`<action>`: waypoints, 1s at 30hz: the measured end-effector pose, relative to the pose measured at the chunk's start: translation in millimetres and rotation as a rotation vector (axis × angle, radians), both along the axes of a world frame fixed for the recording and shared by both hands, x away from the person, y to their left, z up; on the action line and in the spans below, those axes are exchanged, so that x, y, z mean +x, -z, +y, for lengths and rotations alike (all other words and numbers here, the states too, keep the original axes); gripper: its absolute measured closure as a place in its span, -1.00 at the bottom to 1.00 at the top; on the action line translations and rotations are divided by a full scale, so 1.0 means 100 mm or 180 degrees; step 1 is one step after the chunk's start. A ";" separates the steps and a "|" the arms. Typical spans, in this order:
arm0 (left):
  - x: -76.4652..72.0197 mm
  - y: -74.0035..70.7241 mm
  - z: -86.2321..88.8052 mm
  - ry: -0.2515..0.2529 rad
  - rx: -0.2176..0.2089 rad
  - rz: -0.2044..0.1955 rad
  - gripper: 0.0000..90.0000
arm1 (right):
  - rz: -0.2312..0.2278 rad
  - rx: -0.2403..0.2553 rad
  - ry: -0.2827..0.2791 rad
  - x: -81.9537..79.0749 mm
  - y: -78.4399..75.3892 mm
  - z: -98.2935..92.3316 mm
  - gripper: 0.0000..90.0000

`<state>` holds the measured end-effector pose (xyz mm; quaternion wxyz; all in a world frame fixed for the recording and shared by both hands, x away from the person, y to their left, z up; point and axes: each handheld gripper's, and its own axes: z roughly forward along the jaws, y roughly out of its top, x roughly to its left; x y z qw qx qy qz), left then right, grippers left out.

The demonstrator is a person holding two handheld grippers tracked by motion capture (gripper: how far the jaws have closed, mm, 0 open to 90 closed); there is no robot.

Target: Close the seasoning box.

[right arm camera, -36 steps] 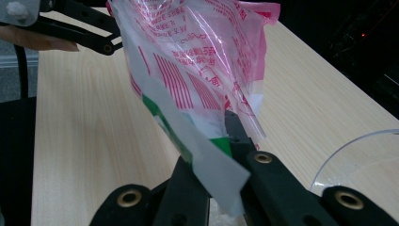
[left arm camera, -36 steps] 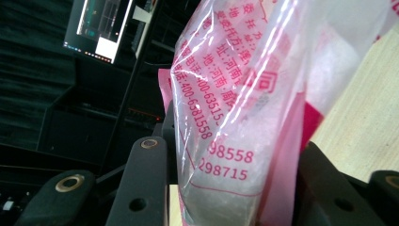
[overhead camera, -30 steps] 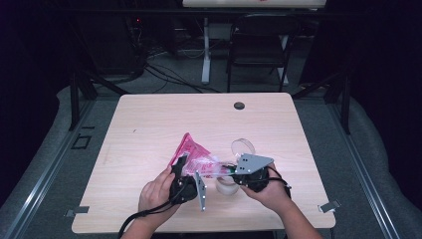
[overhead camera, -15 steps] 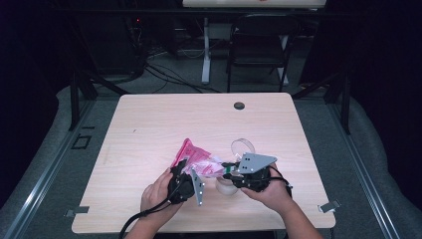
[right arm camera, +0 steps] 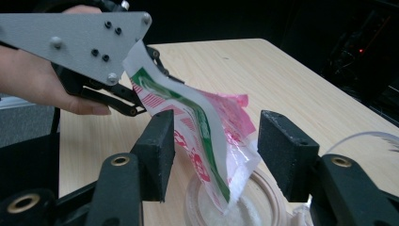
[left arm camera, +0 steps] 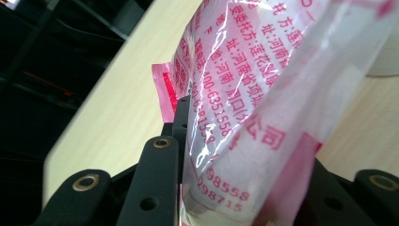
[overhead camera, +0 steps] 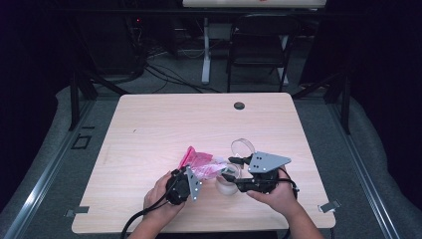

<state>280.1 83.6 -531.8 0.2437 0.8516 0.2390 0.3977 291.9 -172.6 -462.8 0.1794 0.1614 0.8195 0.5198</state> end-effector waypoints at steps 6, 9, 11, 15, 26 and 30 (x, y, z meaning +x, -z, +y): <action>0.08 0.05 0.07 0.0025 -0.0321 0.0292 0.63 | 0.0045 0.0119 0.0070 -0.03 -0.01 -0.09 0.02; 0.13 0.10 0.13 0.0045 -0.0610 0.0545 0.63 | 0.0030 0.0151 0.0115 -0.06 -0.01 -0.12 0.02; 0.17 0.14 0.18 0.0057 -0.0771 0.0694 0.63 | 0.0013 0.0159 0.0169 -0.08 -0.01 -0.15 0.02; 0.22 0.22 0.26 0.0057 -0.1022 0.0894 0.63 | 0.0004 0.0192 0.0264 -0.10 -0.02 -0.21 0.02; 0.29 0.34 0.33 0.0055 -0.1283 0.1068 0.64 | 0.0031 0.0236 0.0405 -0.14 0.01 -0.30 0.02; 0.31 0.34 0.35 0.0033 -0.1378 0.1106 0.64 | 0.0012 0.0268 0.0433 -0.16 0.01 -0.33 0.02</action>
